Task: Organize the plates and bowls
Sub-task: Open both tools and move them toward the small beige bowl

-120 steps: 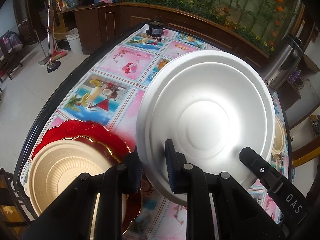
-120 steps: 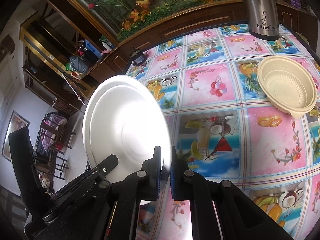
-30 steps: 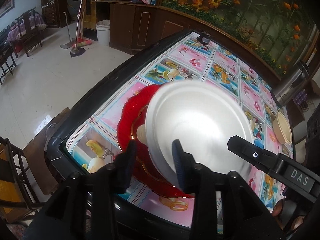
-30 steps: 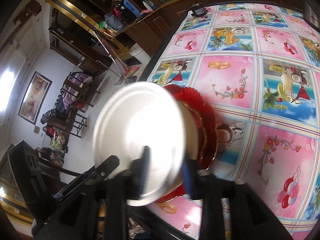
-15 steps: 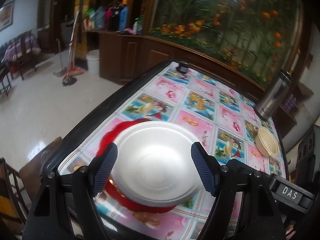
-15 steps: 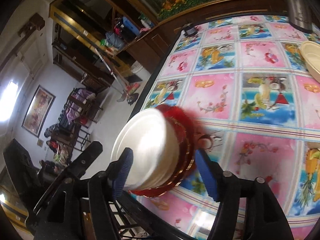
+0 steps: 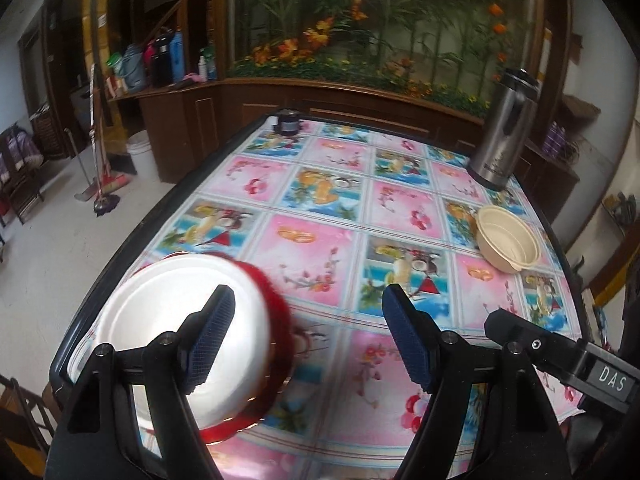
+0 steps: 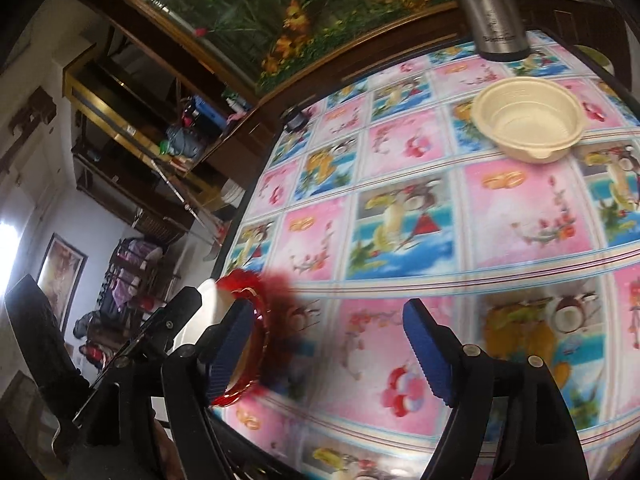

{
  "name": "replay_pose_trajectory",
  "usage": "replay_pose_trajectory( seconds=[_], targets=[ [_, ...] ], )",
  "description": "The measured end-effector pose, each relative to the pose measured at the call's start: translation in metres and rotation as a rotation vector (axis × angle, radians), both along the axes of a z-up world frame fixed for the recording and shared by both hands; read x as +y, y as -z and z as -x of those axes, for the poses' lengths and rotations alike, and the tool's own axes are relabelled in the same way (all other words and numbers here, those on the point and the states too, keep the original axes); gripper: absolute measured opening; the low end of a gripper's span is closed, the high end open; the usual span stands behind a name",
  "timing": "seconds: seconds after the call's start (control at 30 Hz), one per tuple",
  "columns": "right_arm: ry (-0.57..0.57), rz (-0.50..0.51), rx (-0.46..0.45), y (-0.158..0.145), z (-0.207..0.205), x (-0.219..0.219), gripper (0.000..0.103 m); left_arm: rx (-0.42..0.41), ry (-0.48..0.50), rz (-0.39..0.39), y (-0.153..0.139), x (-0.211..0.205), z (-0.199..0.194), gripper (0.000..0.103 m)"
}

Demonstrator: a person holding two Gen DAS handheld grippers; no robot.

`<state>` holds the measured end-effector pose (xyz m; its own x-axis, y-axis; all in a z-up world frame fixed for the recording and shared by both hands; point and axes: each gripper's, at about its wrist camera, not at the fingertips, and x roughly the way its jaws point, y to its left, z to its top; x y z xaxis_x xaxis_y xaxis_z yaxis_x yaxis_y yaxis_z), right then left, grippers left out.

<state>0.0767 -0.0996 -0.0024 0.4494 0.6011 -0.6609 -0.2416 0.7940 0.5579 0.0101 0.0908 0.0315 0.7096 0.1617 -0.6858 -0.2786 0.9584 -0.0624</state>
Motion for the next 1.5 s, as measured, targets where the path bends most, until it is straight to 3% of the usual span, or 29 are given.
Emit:
replay_pose_trajectory(
  seconds=[0.9,1.5],
  targets=[
    [0.215,-0.004,0.049,0.019,-0.049,-0.118,0.079,0.043,0.13,-0.061,0.026,-0.099,-0.086,0.076],
    [0.332,0.051,0.061,0.02,-0.097,-0.167,0.079,0.045,0.232,-0.034,0.047,-0.15,-0.146,0.076]
  ],
)
